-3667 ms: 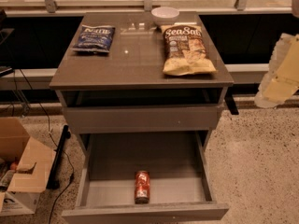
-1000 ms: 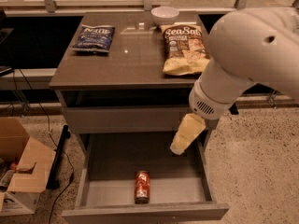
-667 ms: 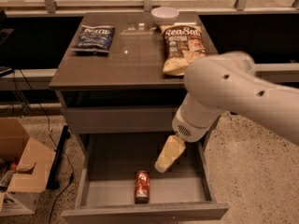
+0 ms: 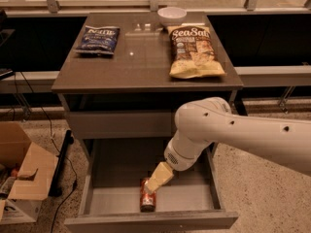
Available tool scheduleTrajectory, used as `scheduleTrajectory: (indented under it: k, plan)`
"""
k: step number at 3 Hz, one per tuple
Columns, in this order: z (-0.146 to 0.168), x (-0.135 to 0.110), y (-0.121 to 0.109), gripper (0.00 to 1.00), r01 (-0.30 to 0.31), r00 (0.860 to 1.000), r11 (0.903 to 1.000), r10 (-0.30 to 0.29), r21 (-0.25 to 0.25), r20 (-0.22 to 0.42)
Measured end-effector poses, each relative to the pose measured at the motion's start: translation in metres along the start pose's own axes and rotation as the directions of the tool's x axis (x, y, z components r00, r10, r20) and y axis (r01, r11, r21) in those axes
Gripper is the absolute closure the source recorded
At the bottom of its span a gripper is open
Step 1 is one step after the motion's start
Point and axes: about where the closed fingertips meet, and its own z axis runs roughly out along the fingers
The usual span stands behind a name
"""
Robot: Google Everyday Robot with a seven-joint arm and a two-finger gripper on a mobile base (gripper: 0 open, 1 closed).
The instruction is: Pick coke can from middle drawer and place on counter
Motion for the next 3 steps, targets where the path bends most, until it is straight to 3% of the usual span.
scheduleTrajectory:
  k: [1,2,3]
  plan:
    - [0.065,-0.005,-0.011,0.00,-0.093,0.996,0.9939,0.093,-0.061,0.011]
    - [0.067,-0.005,-0.011,0.00,-0.093,0.996,0.9935,0.094,-0.064,0.009]
    - [0.078,-0.007,-0.015,0.00,-0.129,0.992,0.9868,0.130,-0.097,-0.001]
